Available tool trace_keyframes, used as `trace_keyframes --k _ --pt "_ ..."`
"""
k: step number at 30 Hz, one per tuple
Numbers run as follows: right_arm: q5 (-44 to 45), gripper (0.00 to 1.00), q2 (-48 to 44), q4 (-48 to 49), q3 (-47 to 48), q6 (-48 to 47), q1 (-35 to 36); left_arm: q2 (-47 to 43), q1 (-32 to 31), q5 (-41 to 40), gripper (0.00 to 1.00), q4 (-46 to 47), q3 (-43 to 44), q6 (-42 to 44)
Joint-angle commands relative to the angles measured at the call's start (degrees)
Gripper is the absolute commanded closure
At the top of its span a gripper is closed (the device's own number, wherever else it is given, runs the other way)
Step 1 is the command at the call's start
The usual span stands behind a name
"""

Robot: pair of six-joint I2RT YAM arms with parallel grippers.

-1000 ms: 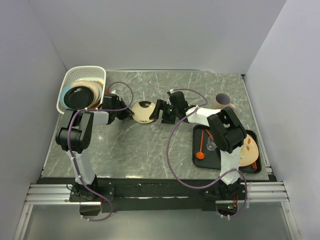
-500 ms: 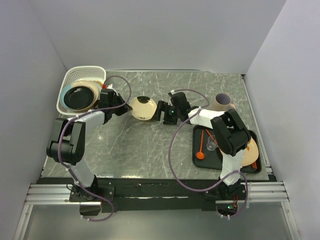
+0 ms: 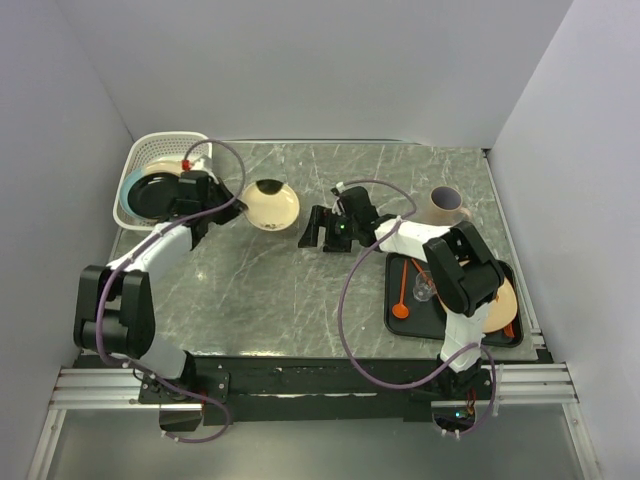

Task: Place the plates into the plastic bin on the countertop
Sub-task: Pick up the plate at the center of the board.

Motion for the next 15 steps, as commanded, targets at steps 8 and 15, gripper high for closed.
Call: trace_keyframes --k 8,15 --pt "0.0 0.05 0.2 -0.5 2.7 -1.5 0.9 -7.6 10.4 2.3 0.99 -2.7 0.7 2.6" --pt "-0.6 0.05 1.0 -0.4 3.0 -1.3 0.9 -10.3 17.4 4.9 0.99 -2.3 -0.9 2.2"
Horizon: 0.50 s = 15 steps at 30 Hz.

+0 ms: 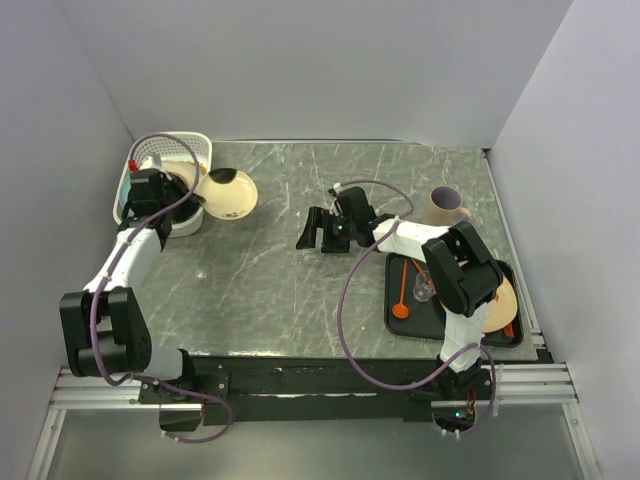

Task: Place the plates into the plastic bin on the countertop
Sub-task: Place the plate in the plastic bin.

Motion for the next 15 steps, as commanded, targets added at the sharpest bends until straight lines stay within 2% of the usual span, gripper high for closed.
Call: trace_keyframes --k 1,15 --pt "-0.6 0.05 1.1 0.5 2.4 -0.9 0.3 -4.0 3.7 4.1 0.99 2.4 -1.3 -0.4" --pt "-0.7 0.05 1.2 0.6 2.2 -1.0 0.3 -6.9 11.1 5.8 0.99 4.0 -4.3 -2.9"
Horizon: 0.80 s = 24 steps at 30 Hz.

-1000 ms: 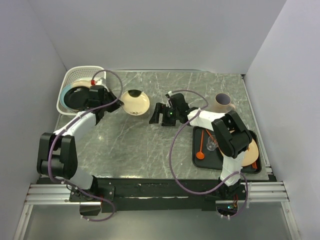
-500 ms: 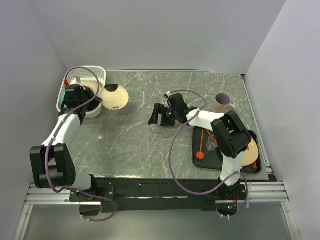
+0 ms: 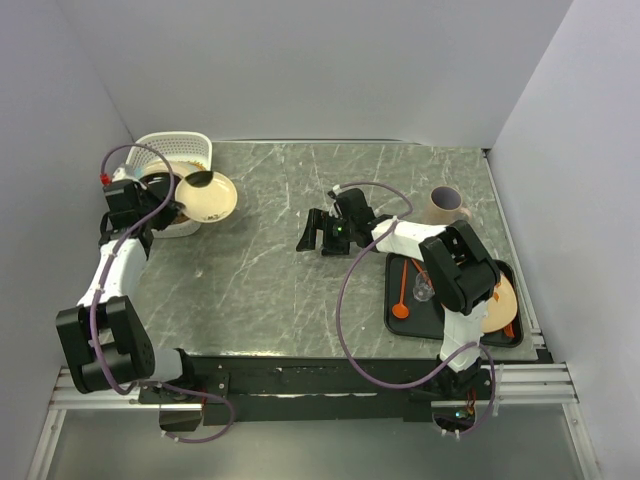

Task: Place the plates into the plastic bin on the countertop
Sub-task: Place the plate in the plastic bin.

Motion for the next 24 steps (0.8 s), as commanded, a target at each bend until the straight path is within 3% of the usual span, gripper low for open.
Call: trace_keyframes --k 1,24 --pt "-0.6 0.05 0.1 0.8 2.1 -1.0 0.3 -3.6 2.1 2.0 0.99 3.5 -0.8 -1.5" --pt "-0.8 0.05 0.6 0.9 2.3 -0.9 0.4 -6.1 12.2 1.7 0.99 6.8 -1.8 -5.3"
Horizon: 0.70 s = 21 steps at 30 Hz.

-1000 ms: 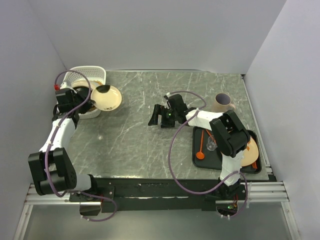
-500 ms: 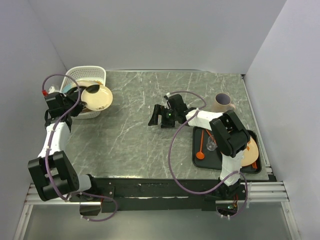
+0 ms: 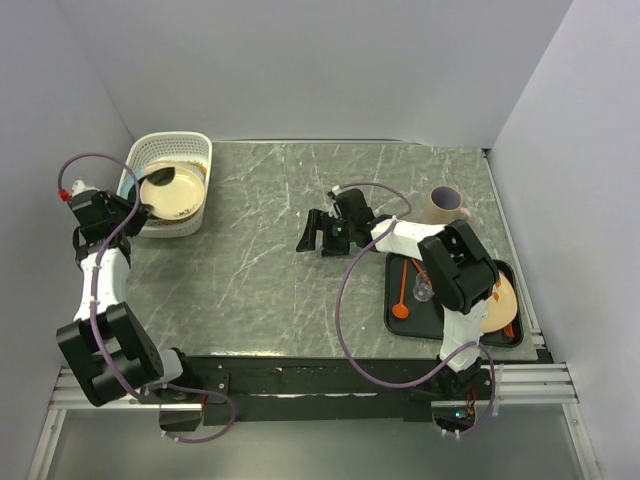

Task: Place the plates into the plastic bin on the countertop
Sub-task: Place the plate in the plastic bin.

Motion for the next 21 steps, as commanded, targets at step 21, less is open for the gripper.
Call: trace_keyframes --k 21 --pt "-2.2 0.05 1.1 1.0 2.8 -1.0 0.3 1.0 4.3 -0.3 0.99 7.4 -0.4 -4.2"
